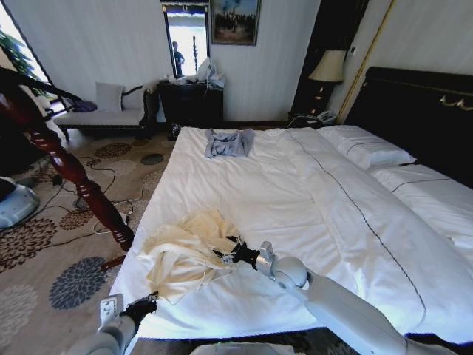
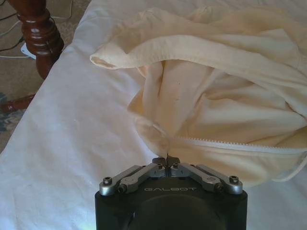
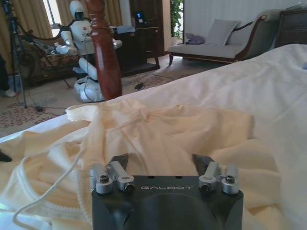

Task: Pick up the clothes from the bed and hang them on the clothes hanger.

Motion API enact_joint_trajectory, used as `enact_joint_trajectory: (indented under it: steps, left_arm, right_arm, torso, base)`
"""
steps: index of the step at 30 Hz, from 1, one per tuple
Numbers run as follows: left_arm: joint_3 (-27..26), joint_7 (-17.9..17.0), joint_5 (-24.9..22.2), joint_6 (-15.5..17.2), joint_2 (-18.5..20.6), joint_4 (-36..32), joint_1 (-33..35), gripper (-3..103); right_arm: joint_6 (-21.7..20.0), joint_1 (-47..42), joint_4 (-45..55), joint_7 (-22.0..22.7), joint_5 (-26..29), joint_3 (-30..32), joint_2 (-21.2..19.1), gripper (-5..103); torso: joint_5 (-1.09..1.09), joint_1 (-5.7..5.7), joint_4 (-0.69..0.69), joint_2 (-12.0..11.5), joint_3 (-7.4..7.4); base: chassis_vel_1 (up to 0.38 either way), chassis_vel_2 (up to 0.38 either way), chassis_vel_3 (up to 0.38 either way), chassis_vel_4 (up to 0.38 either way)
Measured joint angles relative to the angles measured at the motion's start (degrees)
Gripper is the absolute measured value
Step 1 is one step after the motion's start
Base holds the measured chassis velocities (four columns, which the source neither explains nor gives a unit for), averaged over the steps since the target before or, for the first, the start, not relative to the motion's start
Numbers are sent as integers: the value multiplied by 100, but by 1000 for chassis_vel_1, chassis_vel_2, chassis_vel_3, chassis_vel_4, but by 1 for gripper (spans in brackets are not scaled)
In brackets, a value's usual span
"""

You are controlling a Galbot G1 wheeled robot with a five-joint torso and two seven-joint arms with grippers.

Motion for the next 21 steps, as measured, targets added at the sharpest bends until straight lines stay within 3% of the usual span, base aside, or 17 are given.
enact_joint_trajectory:
  steps: [2, 9, 12, 15, 17, 18, 21]
  left_arm:
    - [6, 1, -8, -1, -1, 9, -12, 0]
    - [-40, 2, -136, -3, -36, 36, -77, 0]
    - [-47, 2, -140, -3, -55, 39, -77, 0]
    - [-48, 5, -142, -3, -75, 40, -71, 0]
    - [-48, 7, -142, -3, -77, 40, -71, 0]
    - [-48, 8, -142, -3, -83, 39, -71, 0]
    - [-48, 8, -142, -3, -93, 37, -72, 0]
  right_arm:
    - [0, 13, 4, -3, -12, -30, 1, 74]
    - [26, 124, 2, -7, -113, -196, 52, 42]
    - [26, 139, -21, -18, -146, -239, 61, 36]
    - [28, 154, -52, -47, -193, -302, 66, 20]
    - [28, 166, -56, -49, -199, -315, 69, 20]
    - [28, 191, -74, -51, -210, -334, 78, 9]
    - [28, 225, -105, -52, -225, -354, 98, 5]
  torso:
    - [0, 0, 0, 0, 0]
    - [0, 0, 0, 0, 0]
    - [0, 0, 0, 0, 0]
    - [0, 0, 0, 0, 0]
    - [0, 0, 0, 0, 0]
    - [0, 0, 0, 0, 0]
    - [0, 0, 0, 0, 0]
  base:
    - [0, 0, 0, 0]
    - [0, 0, 0, 0]
    - [0, 0, 0, 0]
    - [0, 0, 0, 0]
    - [0, 0, 0, 0]
    - [0, 0, 0, 0]
    - [0, 0, 0, 0]
